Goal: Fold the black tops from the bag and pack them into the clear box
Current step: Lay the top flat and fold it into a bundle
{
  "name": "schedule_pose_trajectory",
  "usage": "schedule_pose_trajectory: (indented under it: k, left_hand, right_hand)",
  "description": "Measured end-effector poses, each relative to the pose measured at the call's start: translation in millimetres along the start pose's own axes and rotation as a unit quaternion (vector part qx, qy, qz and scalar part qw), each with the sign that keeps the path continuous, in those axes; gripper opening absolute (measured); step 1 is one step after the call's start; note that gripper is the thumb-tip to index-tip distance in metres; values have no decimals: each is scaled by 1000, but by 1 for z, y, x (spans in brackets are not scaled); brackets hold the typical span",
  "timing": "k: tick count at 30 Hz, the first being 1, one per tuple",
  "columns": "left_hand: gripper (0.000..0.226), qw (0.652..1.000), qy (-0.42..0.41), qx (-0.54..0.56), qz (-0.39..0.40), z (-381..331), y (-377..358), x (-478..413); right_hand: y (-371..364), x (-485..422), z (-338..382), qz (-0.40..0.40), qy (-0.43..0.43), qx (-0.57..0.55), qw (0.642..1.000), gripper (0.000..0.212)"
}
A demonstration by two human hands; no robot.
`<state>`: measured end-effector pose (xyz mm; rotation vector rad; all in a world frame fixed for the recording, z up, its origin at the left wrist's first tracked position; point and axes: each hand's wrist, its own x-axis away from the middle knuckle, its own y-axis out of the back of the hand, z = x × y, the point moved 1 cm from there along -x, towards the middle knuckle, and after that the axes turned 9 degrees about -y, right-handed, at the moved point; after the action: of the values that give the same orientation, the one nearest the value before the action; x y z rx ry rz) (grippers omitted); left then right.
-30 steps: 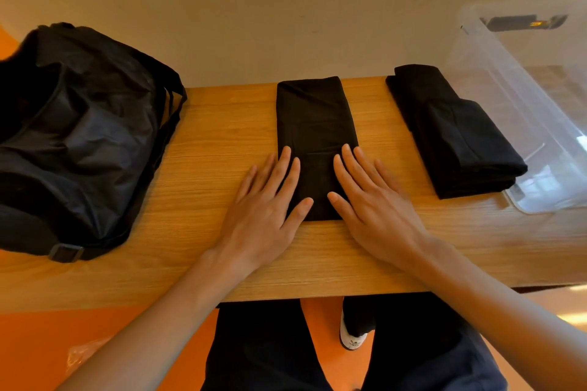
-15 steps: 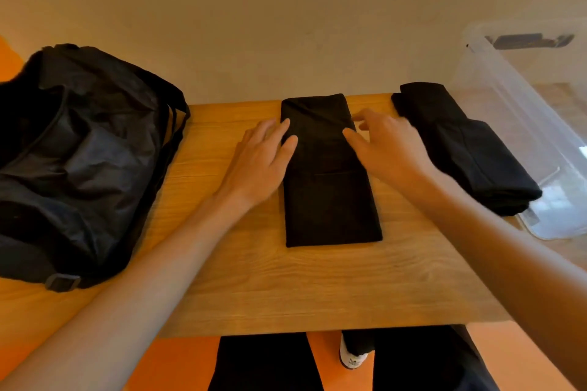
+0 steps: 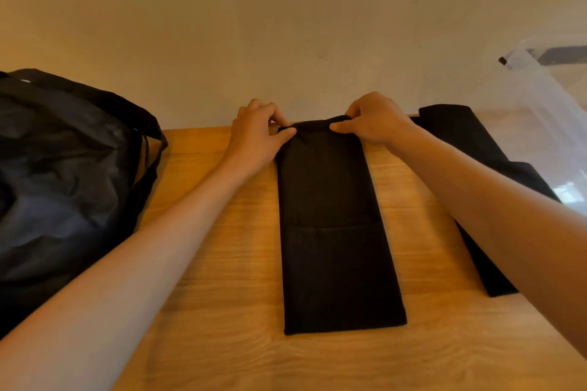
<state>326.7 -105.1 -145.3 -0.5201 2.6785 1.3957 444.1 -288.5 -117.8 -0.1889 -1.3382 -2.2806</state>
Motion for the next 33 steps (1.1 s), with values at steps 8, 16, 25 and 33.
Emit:
schedule_pose_trajectory:
  k: [8,16,25,33]
  left_hand:
    - [11,987,28,148,61,0,12,-15]
    - [12,995,-44,47,79,1,14,-20]
    - [10,992,-16,79,97,8,16,-36]
    - [10,991,-21,24,132,7,16,-39]
  right_hand:
    - [5,-2,-5,-1,12,-47,999,25]
    - [8,-1,-4,0,51,29,998,24]
    - [4,-5,-14,-44,52,-53,996,11]
    - [5,-3,-12,-45,30,-48,997,17]
